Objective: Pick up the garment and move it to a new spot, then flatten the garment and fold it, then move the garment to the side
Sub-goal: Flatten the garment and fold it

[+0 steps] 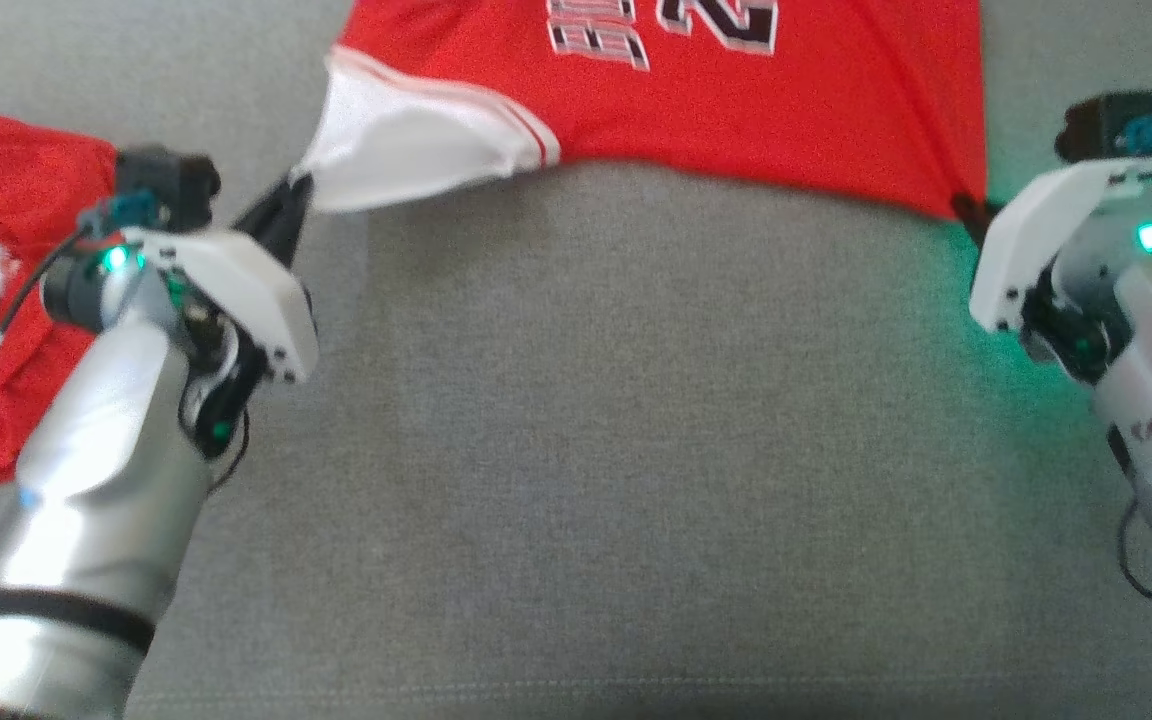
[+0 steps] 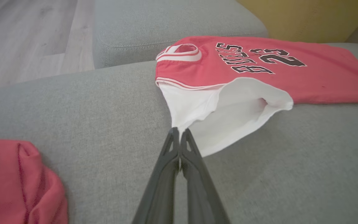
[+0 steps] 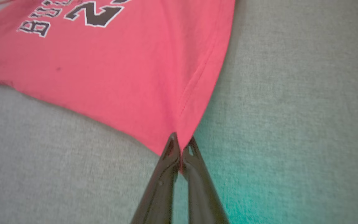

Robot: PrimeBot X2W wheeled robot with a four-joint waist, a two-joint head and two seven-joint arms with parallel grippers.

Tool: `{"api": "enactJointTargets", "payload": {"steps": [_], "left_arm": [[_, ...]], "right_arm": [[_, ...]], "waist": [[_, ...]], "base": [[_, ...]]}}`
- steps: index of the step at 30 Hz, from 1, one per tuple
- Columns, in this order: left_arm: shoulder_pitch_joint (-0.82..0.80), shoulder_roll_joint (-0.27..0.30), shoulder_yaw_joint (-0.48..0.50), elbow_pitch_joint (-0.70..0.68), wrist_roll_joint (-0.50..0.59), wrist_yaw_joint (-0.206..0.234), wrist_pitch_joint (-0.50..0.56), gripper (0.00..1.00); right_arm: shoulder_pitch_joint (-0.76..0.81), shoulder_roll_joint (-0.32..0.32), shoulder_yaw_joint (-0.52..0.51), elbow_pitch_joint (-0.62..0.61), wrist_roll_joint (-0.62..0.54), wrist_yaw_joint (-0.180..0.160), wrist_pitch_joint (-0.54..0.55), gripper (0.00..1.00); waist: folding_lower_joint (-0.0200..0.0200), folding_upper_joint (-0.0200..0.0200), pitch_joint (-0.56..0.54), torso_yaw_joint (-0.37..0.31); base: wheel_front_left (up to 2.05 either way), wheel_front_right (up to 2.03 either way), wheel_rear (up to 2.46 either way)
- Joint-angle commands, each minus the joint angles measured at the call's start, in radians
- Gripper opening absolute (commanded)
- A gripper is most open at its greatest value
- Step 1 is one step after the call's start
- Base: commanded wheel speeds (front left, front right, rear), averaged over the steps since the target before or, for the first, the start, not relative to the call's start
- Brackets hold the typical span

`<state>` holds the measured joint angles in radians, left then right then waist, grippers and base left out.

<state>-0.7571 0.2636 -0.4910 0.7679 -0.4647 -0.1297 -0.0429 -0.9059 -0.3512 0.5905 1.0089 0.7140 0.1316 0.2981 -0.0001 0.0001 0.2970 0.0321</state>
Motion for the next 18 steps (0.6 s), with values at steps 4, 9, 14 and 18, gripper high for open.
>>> {"api": "enactJointTargets", "payload": {"steps": [4,9,14,18], "left_arm": [[0.062,0.094,0.003,-0.121,-0.120,-0.001,0.080,0.00],[0.162,0.143,-0.017,-0.244,-0.237,-0.001,0.184,0.00],[0.249,0.196,-0.030,-0.372,-0.332,-0.001,0.278,0.00],[0.314,0.243,-0.040,-0.470,-0.407,-0.001,0.357,0.00]], "right_arm": [[0.058,-0.057,0.060,-0.046,0.031,-0.001,0.043,0.00],[0.115,-0.111,0.127,-0.090,0.064,-0.001,0.087,0.00],[0.172,-0.174,0.186,-0.142,0.109,-0.001,0.138,0.00],[0.212,-0.231,0.231,-0.188,0.136,-0.001,0.168,0.00]], "waist": [[0.0001,-0.0001,-0.061,0.015],[0.0001,-0.0001,-0.100,0.022],[0.0001,-0.0001,-0.131,0.034],[0.0001,-0.0001,-0.155,0.043]], "base": [[0.00,0.00,0.00],[0.00,0.00,0.00],[0.00,0.00,0.00],[0.00,0.00,0.00]]}}
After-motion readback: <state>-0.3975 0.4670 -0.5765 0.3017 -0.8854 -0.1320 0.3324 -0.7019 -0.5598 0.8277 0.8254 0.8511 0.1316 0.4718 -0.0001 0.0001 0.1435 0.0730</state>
